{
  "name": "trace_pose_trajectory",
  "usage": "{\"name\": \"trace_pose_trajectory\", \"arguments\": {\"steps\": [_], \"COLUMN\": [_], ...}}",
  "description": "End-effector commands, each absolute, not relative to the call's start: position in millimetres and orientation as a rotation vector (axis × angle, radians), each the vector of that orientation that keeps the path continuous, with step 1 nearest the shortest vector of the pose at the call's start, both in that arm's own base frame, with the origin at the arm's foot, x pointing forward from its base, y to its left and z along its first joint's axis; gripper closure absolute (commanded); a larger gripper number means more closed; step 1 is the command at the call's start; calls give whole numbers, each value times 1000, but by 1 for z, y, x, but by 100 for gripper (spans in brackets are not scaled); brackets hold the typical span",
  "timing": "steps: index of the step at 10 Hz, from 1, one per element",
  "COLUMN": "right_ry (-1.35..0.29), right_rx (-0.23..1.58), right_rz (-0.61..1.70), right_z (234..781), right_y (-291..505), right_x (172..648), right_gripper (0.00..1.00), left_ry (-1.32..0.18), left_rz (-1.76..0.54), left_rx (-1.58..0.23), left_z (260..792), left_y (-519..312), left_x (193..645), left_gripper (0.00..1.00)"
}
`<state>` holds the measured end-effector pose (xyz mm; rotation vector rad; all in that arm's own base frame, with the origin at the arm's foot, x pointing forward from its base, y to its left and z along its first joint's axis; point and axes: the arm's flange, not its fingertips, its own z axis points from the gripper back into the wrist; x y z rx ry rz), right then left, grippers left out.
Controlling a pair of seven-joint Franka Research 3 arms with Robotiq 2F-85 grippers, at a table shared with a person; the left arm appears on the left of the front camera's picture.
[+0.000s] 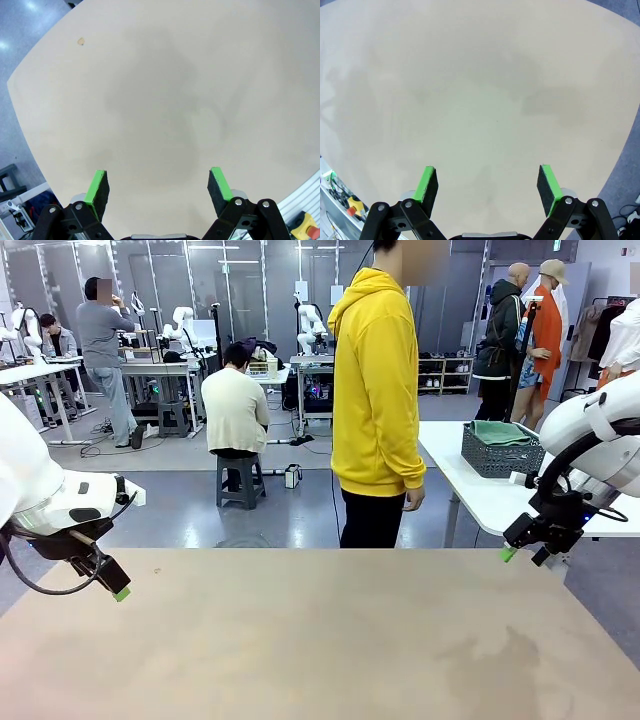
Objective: Fold the towels and place them in the basket.
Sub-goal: Stack the folded Towel with hook on the right side of the table.
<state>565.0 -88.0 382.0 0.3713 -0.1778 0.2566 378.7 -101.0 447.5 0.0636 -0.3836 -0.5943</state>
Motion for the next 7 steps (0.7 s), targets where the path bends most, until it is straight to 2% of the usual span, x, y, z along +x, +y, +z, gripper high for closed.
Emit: {"name": "trace_pose_trajectory", "arguments": {"steps": [1, 7], "right_ry": [-182, -182], "right_rx": [384, 384], "right_rz": [269, 269], "right_z": [381, 381], "right_y": [-90, -90], "right_x": [566, 566], "right_gripper": [0, 0], "left_ry": [-384, -384], "left_rz": [-591, -591], "left_rx": [74, 74], "left_z": [448, 448], "left_y": [-102, -102], "left_x": [378, 378], "left_gripper": [0, 0]}}
